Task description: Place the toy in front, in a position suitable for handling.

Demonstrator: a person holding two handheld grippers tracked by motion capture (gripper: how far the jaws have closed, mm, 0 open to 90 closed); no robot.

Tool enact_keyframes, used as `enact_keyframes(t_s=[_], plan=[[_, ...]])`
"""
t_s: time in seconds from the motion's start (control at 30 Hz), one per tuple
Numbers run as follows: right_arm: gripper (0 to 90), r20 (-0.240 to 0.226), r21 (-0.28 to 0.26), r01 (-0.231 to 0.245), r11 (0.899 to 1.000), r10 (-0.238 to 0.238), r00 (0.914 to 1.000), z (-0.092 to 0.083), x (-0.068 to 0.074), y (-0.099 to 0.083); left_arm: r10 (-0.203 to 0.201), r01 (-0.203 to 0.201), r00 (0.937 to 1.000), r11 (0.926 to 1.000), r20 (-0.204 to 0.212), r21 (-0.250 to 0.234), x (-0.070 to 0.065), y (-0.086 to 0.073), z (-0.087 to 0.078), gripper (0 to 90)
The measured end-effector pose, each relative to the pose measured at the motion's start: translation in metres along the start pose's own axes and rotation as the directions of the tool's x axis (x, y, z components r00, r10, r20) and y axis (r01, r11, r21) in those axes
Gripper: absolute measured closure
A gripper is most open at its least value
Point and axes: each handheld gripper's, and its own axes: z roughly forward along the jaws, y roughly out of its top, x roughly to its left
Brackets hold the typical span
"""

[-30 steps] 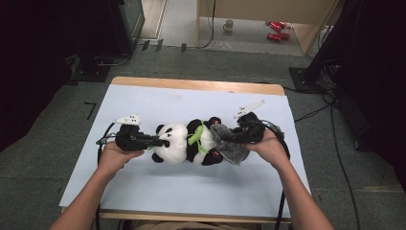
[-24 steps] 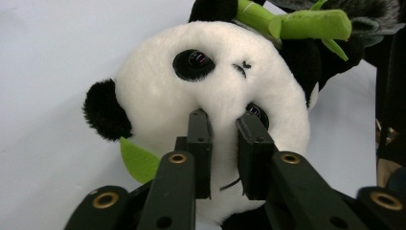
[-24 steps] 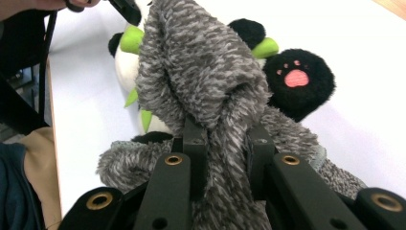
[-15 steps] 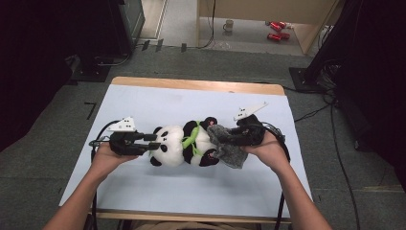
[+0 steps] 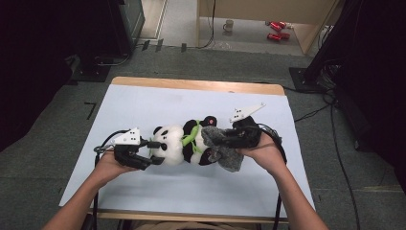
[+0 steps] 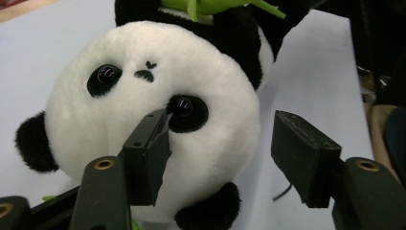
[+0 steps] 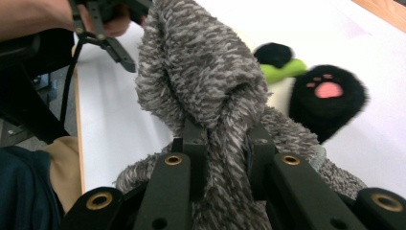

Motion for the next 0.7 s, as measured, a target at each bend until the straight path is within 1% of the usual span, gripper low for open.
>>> enact_keyframes(t_s=[0.07, 0.13, 0.17, 0.23, 0.33, 0.43, 0.53, 0.6, 0.67, 0.7], plan=[[77.2, -0.007, -0.004, 0.001, 1.000, -0.001, 1.0000, 0.001, 0.002, 0.002, -0.011, 0.011, 0.9999, 0.9999, -0.012, -0.006, 0.002, 0.001, 0.002, 33.5], [77.2, -0.014, -0.007, 0.004, 1.000, -0.004, 0.9999, 0.002, 0.003, 0.003, -0.016, 0.016, 0.9993, 0.9997, -0.035, -0.018, 0.003, 0.002, 0.005, 32.4], [77.2, -0.017, -0.007, 0.005, 1.000, -0.005, 0.9998, 0.003, 0.005, 0.005, -0.018, 0.018, 0.9986, 0.9997, -0.050, -0.018, 0.003, 0.003, 0.006, 29.8], [77.2, -0.022, -0.005, 0.008, 1.000, -0.008, 0.9997, 0.005, 0.008, 0.008, -0.023, 0.022, 0.9977, 0.9996, -0.064, -0.019, 0.004, 0.005, 0.008, 30.2], [77.2, -0.033, -0.004, 0.019, 1.000, -0.019, 0.9993, 0.009, 0.013, 0.013, -0.041, 0.039, 0.9969, 0.9990, -0.067, -0.022, 0.009, 0.008, 0.010, 31.5], [77.1, -0.038, 0.006, 0.027, 1.000, -0.027, 0.9989, 0.015, 0.017, 0.016, -0.053, 0.051, 0.9963, 0.9982, -0.067, -0.032, 0.012, 0.007, 0.010, 32.5], [77.1, -0.044, 0.007, 0.032, 0.999, -0.031, 0.9985, 0.020, 0.019, 0.018, -0.049, 0.046, 0.9958, 0.9984, -0.077, -0.034, 0.012, 0.007, 0.012, 32.3], [77.1, -0.051, 0.007, 0.032, 0.999, -0.031, 0.9982, 0.020, 0.022, 0.019, -0.042, 0.040, 0.9967, 0.9988, -0.069, -0.028, 0.011, 0.006, 0.012, 27.3], [77.1, -0.057, 0.006, 0.035, 0.999, -0.034, 0.9978, 0.020, 0.026, 0.020, -0.023, 0.022, 0.9980, 0.9996, -0.059, -0.018, 0.008, 0.005, 0.013, 23.3], [77.1, -0.065, 0.006, 0.044, 0.999, -0.044, 0.9969, 0.019, 0.030, 0.021, -0.007, 0.006, 0.9977, 0.9999, -0.067, -0.012, 0.007, 0.005, 0.014, 22.5]])
